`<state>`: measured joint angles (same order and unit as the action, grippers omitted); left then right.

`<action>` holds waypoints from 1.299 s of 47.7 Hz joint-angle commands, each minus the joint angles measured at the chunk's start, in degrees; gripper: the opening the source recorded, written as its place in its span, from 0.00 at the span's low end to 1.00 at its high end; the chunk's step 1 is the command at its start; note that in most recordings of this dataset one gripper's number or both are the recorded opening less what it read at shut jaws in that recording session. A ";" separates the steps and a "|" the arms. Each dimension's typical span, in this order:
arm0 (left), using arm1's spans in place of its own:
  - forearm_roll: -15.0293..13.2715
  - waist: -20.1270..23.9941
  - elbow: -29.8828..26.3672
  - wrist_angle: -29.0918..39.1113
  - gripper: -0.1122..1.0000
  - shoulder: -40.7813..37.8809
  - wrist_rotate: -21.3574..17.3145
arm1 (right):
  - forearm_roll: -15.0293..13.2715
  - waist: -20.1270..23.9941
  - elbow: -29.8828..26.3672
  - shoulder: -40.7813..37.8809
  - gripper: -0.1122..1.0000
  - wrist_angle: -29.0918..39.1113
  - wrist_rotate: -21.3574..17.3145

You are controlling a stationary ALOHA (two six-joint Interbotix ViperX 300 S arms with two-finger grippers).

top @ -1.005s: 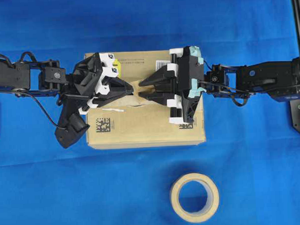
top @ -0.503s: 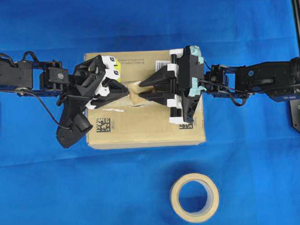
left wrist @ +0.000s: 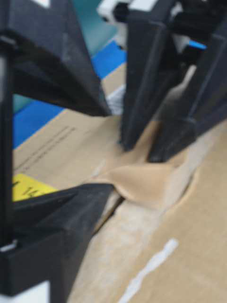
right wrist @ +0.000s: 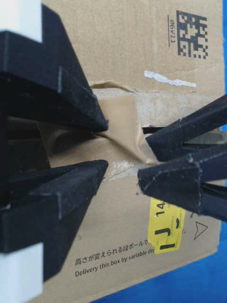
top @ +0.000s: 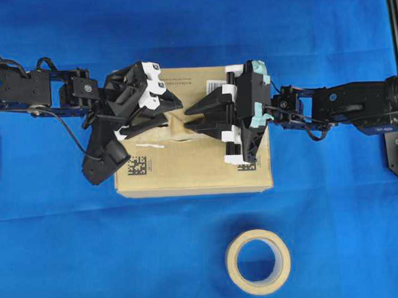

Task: Apply tape along the seams of the closed cardboard box to seal it securely.
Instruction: 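Press the tape onto the seam with the right gripper tips, then release the tape and press it flat with both gripper tips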

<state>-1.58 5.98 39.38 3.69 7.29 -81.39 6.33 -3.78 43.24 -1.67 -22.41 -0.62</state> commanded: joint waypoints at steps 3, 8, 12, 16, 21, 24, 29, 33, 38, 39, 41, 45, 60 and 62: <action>0.09 0.35 -1.23 1.49 0.59 0.44 -2.81 | 0.18 0.26 -0.35 0.62 0.40 -0.26 0.09; 0.09 0.35 -1.76 2.55 0.58 0.44 -4.31 | 0.26 0.26 -0.35 0.62 0.40 -0.26 0.09; 0.09 0.53 -2.37 3.96 0.58 0.44 -4.48 | 0.70 0.26 -0.35 0.62 0.40 -0.26 0.09; 0.09 0.79 -3.16 6.06 0.58 0.44 -4.66 | 0.88 0.26 -0.35 0.62 0.40 -0.26 0.09; 0.09 0.97 -4.31 9.84 0.58 0.44 -4.66 | 0.88 0.26 -0.35 0.62 0.40 -0.26 0.09; 0.09 0.97 -5.01 12.39 0.58 0.44 -4.57 | 0.88 0.35 -0.35 0.62 0.40 -0.26 0.09; 0.09 0.97 -5.98 15.29 0.58 0.53 -4.22 | 0.88 0.26 -0.35 0.62 0.40 -0.26 0.09; 0.09 0.79 -6.59 17.14 0.58 0.62 -3.60 | 0.88 0.26 -0.35 0.62 0.40 -0.09 0.09; 0.09 0.70 -7.29 19.25 0.58 0.70 -2.29 | 0.88 0.26 -0.26 0.62 0.40 0.00 0.09; 0.09 0.70 -7.29 19.60 0.58 0.62 -2.02 | 0.88 0.26 -0.18 0.62 0.40 0.00 0.09; 0.09 0.62 -7.47 20.21 0.58 0.70 -1.49 | 0.88 0.35 -0.09 0.62 0.40 0.00 0.09; 0.09 0.53 -7.65 21.09 0.58 0.70 -0.70 | 0.97 0.26 -0.09 0.62 0.40 0.00 0.09; -0.53 0.35 -6.24 15.03 0.58 3.08 1.67 | 0.88 0.26 0.00 1.05 0.40 -0.26 0.18; -0.53 0.18 -5.63 12.92 0.58 3.52 2.90 | 0.88 0.26 0.00 1.49 0.40 0.00 0.26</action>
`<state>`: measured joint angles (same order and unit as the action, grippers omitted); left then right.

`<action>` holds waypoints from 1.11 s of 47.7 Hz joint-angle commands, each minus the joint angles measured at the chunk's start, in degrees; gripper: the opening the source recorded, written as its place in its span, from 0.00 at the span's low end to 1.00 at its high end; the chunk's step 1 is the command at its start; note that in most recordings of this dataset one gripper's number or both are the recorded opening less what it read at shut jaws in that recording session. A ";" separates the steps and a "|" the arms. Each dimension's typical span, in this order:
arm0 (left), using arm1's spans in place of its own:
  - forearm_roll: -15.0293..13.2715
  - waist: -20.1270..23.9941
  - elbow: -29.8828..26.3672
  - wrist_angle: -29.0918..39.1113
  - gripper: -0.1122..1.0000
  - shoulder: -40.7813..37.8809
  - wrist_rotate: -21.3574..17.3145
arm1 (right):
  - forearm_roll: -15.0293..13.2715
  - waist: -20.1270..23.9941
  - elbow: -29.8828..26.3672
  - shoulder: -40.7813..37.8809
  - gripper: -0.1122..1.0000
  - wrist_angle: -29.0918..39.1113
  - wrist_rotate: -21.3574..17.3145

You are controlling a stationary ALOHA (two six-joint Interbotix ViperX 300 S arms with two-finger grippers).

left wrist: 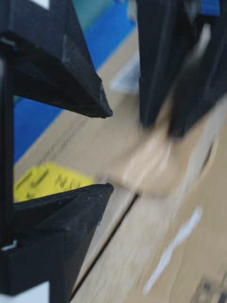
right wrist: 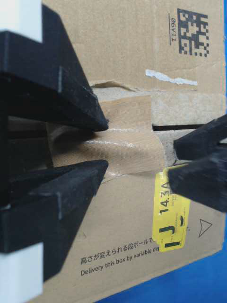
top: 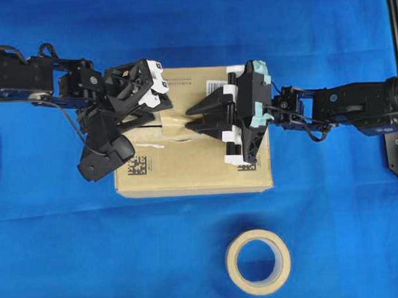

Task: Apply tape along the seams of the closed cardboard box to seal it securely.
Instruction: 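Release the tape and press it flat with both gripper tips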

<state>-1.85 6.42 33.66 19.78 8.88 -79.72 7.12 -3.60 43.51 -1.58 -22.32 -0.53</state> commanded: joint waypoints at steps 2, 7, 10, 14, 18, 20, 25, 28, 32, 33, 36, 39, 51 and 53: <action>-0.26 -0.35 0.70 -5.36 0.58 2.29 2.99 | 0.09 0.09 -0.18 2.02 0.40 -0.18 0.18; -0.26 -0.97 2.37 -11.07 0.58 3.52 8.53 | 0.00 0.09 0.18 3.69 0.40 -0.09 0.26; -0.26 -1.32 3.16 -13.71 0.58 4.13 11.87 | 0.00 0.09 0.35 4.83 0.40 -0.09 0.26; -0.26 -1.85 4.13 -16.52 0.58 4.83 16.17 | 0.00 0.09 0.70 6.77 0.41 -0.44 0.79; -0.26 -2.29 4.92 -18.98 0.58 5.54 21.09 | -0.18 0.00 0.70 8.53 0.43 -0.88 1.05; -0.26 -2.29 5.19 -19.78 0.58 5.71 23.12 | -0.35 0.00 0.70 9.32 0.45 -1.23 1.23; -0.35 -2.64 5.80 -21.53 0.58 5.71 29.62 | -0.62 -0.35 0.79 10.37 0.53 -2.29 1.32; -0.35 -2.64 6.24 -22.59 0.58 5.45 34.01 | -0.62 -0.79 0.70 10.20 0.55 -2.81 1.32; -0.44 -2.64 6.86 -24.08 0.58 4.75 40.43 | -0.62 -0.97 0.44 9.49 0.52 -2.99 1.32; -0.35 -2.64 7.03 -24.61 0.57 4.57 42.36 | -0.62 -0.97 0.35 9.32 0.51 -2.99 1.32; -0.44 -2.64 7.73 -26.37 0.54 3.78 48.96 | -0.62 -0.97 0.18 8.61 0.43 -2.99 1.41; -0.35 -2.64 8.70 -28.21 0.46 3.08 54.23 | -0.62 -0.97 -0.09 7.73 0.31 -2.99 1.41; -0.44 -2.46 11.43 -37.71 0.10 0.70 64.16 | -0.62 -0.97 -1.32 4.66 0.09 -2.81 1.41; -0.44 -2.46 11.69 -38.58 0.10 0.44 64.51 | -0.62 -0.97 -1.41 4.48 0.09 -2.90 1.41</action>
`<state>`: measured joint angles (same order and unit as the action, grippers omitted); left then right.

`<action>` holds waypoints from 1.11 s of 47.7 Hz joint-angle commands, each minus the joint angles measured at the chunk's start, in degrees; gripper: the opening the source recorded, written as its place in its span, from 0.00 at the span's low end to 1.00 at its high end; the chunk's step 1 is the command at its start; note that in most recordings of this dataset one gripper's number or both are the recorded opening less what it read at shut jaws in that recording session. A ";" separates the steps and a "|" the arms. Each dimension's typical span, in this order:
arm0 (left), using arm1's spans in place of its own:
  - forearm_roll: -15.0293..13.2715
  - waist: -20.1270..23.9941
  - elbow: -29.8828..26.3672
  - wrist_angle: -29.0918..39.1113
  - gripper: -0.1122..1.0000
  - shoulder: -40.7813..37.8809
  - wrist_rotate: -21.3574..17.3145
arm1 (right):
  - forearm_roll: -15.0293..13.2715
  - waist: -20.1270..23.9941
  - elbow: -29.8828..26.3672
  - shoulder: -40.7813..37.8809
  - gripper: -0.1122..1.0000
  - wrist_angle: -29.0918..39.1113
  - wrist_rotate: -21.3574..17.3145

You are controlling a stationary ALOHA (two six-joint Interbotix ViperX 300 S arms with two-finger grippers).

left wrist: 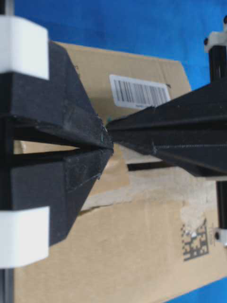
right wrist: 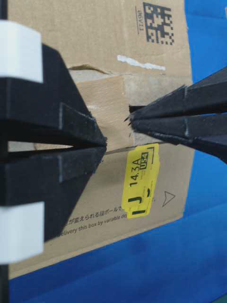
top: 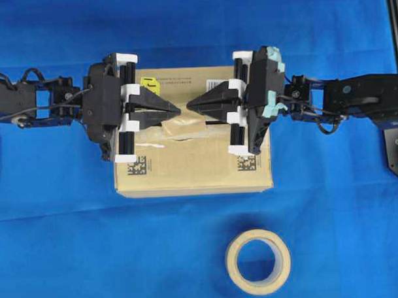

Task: Apply tape along the seams of the closed cardboard box to seal it securely.
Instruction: 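Release the tape and press it flat with both gripper tips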

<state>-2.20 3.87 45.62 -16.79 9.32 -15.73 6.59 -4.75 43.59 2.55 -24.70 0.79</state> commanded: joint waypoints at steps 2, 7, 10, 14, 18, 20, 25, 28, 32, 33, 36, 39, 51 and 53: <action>-0.09 0.09 -0.18 -2.37 0.10 -0.35 0.53 | -0.09 0.18 -1.76 0.00 0.09 -0.62 0.09; -0.09 0.09 -0.35 -2.90 0.10 -1.67 0.70 | -0.09 0.18 -2.29 -0.97 0.09 -0.62 0.09; -0.18 0.00 -0.53 -3.08 0.10 -2.81 1.32 | -0.09 0.18 -2.72 -1.76 0.09 -0.62 0.09; -0.18 0.00 -0.53 -3.60 0.10 -4.13 2.11 | 0.00 0.18 -3.16 -2.99 0.09 -0.62 0.09; -0.18 0.18 -0.18 -4.48 0.10 -5.27 3.25 | 0.09 0.00 -3.52 -4.13 0.09 -0.62 -0.18; -0.18 0.18 0.09 -4.83 0.10 -5.80 3.78 | 0.18 -0.18 -3.52 -4.83 0.09 -0.62 -0.35; -0.18 0.35 0.79 -5.36 0.10 -6.94 4.92 | 0.18 -0.26 -3.60 -5.89 0.09 -0.70 -0.62; -0.18 0.44 1.23 -5.54 0.10 -7.38 5.36 | 0.18 -0.26 -3.60 -6.50 0.09 -0.62 -0.79; -0.18 0.44 1.67 -5.63 0.10 -7.73 5.98 | 0.26 -0.26 -3.43 -6.68 0.09 -0.35 -0.88; -0.18 0.53 1.76 -5.63 0.10 -7.82 6.06 | 0.26 -0.26 -3.34 -6.68 0.09 -0.26 -0.88; -0.18 0.53 2.37 -5.63 0.10 -7.65 6.59 | 0.26 -0.26 -2.99 -6.50 0.09 -0.26 -0.88; -0.18 0.53 3.08 -5.63 0.10 -7.38 6.94 | 0.26 -0.26 -2.55 -6.24 0.09 -0.09 -0.88; -0.18 0.97 6.86 -5.63 0.10 -5.19 8.35 | 0.97 -0.26 0.62 -4.39 0.09 0.44 -0.97; -0.18 1.23 7.29 -5.63 0.10 -4.92 8.70 | 1.14 -0.26 1.05 -4.04 0.09 0.44 -0.97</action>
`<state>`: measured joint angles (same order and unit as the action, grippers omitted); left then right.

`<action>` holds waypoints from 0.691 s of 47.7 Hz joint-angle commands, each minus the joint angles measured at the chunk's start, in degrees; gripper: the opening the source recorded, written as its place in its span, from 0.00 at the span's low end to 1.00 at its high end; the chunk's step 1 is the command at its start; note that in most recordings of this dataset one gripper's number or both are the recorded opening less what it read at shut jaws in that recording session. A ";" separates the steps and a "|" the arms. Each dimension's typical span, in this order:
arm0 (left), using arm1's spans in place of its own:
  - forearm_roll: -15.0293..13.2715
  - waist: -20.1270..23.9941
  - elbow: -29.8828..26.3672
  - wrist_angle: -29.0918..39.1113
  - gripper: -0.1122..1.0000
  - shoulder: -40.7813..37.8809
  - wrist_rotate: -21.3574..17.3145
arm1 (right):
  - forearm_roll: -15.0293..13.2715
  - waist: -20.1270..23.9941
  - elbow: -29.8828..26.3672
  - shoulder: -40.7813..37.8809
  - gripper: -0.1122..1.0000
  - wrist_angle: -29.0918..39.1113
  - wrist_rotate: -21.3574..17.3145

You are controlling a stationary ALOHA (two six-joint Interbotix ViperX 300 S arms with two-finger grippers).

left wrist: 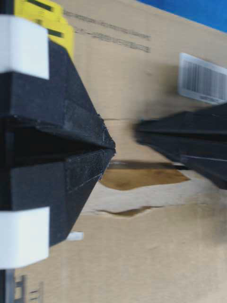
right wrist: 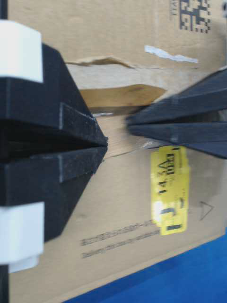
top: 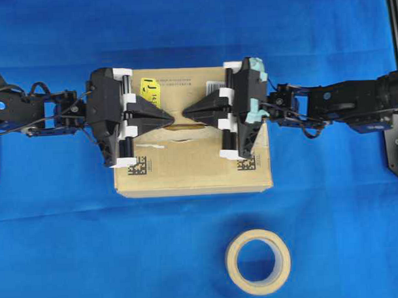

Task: Apply tape along the seams of the closed cardboard box to seal it securely.
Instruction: 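Release the tape and press it flat with both gripper tips, then slide both grippers apart along the seam smoothing the tape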

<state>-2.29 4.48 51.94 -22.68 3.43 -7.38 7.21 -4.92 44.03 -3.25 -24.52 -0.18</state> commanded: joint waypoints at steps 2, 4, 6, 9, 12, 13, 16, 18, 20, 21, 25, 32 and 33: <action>-0.09 0.70 1.23 0.26 0.10 1.23 0.62 | 0.79 -0.09 1.05 2.02 0.09 0.26 0.09; -0.09 0.79 1.32 0.18 0.10 1.23 0.88 | 0.88 -0.09 1.41 2.29 0.09 0.26 0.00; -0.09 0.79 1.23 0.09 0.10 1.23 0.88 | 0.97 -0.09 1.67 2.55 0.09 0.26 0.09; -0.09 0.79 0.97 -0.35 0.10 1.14 0.88 | 0.97 -0.09 1.85 2.99 0.09 0.18 0.00; -0.09 0.79 0.44 -1.41 0.10 1.05 0.88 | 0.97 -0.09 1.85 3.43 0.09 0.00 0.09; -0.09 0.79 0.26 -2.11 0.10 0.97 0.97 | 0.97 -0.09 1.76 3.52 0.09 0.00 0.09; -0.09 0.79 -0.18 -3.69 0.10 0.97 0.88 | 0.79 -0.09 1.41 3.69 0.09 -0.09 0.09; -0.09 0.70 -0.53 -4.83 0.10 0.88 0.88 | 0.79 -0.09 0.88 3.69 0.09 -0.18 0.18; 0.00 0.44 -0.97 -6.15 0.10 0.62 0.88 | 0.79 -0.09 0.44 3.60 0.09 -0.18 0.18; 0.00 0.26 -1.14 -6.68 0.10 0.44 0.88 | 0.79 -0.09 0.18 3.52 0.09 -0.18 0.18; 0.00 -0.53 -2.20 -7.65 0.10 -0.09 0.79 | 0.70 0.26 -0.62 3.08 0.09 -0.18 0.18; 0.09 -2.11 -3.43 -8.00 0.10 -0.97 -0.09 | 0.62 1.32 -2.02 2.20 0.09 -0.18 0.18; 0.09 -2.20 -3.52 -8.09 0.10 -1.05 -0.18 | 0.62 1.58 -2.02 2.11 0.09 -0.18 0.18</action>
<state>-2.29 2.90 50.01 -29.97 2.11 -7.38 8.00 -4.31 43.51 -1.58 -24.35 0.09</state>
